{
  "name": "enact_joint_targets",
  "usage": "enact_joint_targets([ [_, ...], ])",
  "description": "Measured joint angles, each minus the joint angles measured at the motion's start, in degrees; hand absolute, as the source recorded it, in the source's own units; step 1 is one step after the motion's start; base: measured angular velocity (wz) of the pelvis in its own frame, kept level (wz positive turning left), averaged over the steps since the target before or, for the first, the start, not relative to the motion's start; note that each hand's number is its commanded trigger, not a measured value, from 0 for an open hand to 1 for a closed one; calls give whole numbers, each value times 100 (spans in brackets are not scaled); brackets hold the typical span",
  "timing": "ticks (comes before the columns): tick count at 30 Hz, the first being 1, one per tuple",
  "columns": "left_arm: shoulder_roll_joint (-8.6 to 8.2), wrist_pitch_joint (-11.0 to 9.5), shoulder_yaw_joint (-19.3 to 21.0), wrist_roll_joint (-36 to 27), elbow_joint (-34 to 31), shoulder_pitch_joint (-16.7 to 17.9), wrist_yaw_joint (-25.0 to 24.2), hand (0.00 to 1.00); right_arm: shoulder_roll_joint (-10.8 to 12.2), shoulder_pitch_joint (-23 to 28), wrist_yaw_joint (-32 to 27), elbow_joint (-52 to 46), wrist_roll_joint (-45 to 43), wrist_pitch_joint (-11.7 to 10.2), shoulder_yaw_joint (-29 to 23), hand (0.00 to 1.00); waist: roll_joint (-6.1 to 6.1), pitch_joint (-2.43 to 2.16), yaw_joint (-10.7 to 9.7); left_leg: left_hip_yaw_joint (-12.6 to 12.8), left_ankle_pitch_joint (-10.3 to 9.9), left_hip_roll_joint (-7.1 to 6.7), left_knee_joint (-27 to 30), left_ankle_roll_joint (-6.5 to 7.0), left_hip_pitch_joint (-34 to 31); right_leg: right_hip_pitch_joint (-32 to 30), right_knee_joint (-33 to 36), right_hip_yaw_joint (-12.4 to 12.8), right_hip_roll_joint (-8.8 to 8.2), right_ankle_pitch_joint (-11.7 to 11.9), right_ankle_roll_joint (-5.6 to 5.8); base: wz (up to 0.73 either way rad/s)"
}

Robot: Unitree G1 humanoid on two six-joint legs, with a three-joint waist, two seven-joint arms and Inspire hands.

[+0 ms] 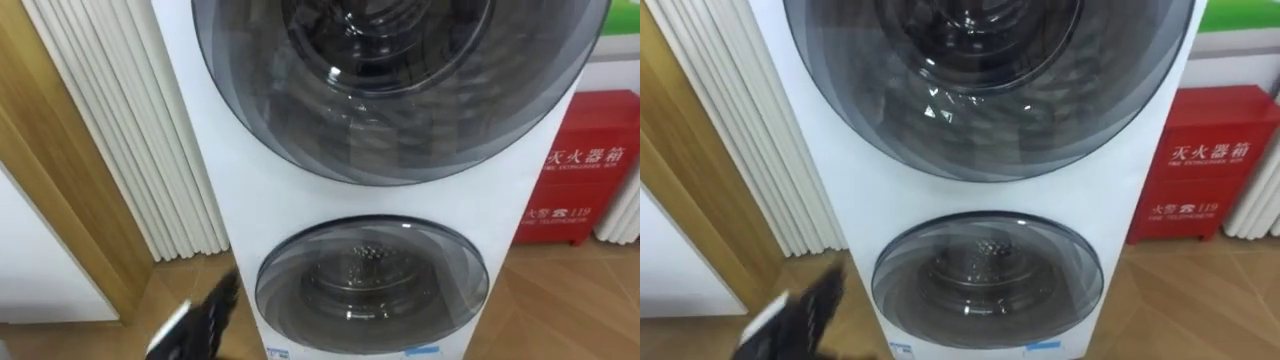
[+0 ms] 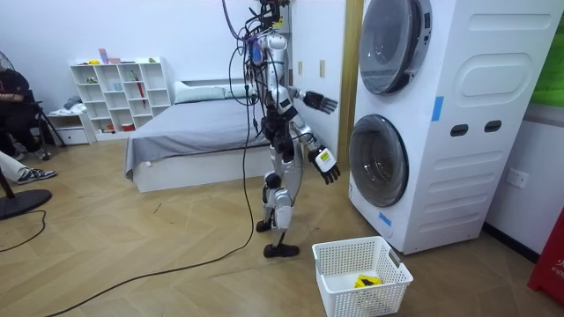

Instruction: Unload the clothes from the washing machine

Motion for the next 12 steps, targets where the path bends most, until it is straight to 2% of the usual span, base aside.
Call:
enact_joint_targets([
  [1, -74, -19, 12, 102, 619, 60, 241, 0, 83, 33, -11, 125, 192, -36, -28, 0, -25, -10, 4, -1, -12, 12, -11, -17, 87, 83, -67, -22, 17, 0, -5, -10],
  [2, -102, -20, 14, 119, 936, 74, 342, 0, 122, 62, -18, 189, 303, -43, -45, 0, -50, -26, 19, -1, -25, 19, -14, -28, 108, 103, -92, -17, 28, -6, -15, 0],
  [4, -164, -23, 91, 132, 1890, 238, 779, 0, 245, 84, -20, 474, 633, -42, -41, 0, -133, -7, 69, 22, -81, 72, -15, -69, 175, 163, -85, -9, 77, -21, -41, -6],
  [5, -168, -47, 127, 141, 2049, 303, 876, 0, 272, 84, -20, 523, 686, -50, -41, 0, -141, 1, 71, 31, -96, 89, -9, -80, 175, 162, -88, -9, 93, -21, -43, -10],
  [7, -228, -143, 328, 137, 2833, 373, 1254, 0, 320, 81, -9, 676, 760, -55, -42, 0, -199, -5, 135, 63, -137, 133, 22, -115, 179, 181, -102, 1, 131, -25, -63, -11],
  [12, -427, -214, 587, 154, 3258, 561, 1793, 0, 330, 54, -55, 1090, 993, -90, -53, 0, -219, 15, 236, 65, -139, 130, -25, -118, 267, 264, -190, 2, 144, -11, -88, 0],
])
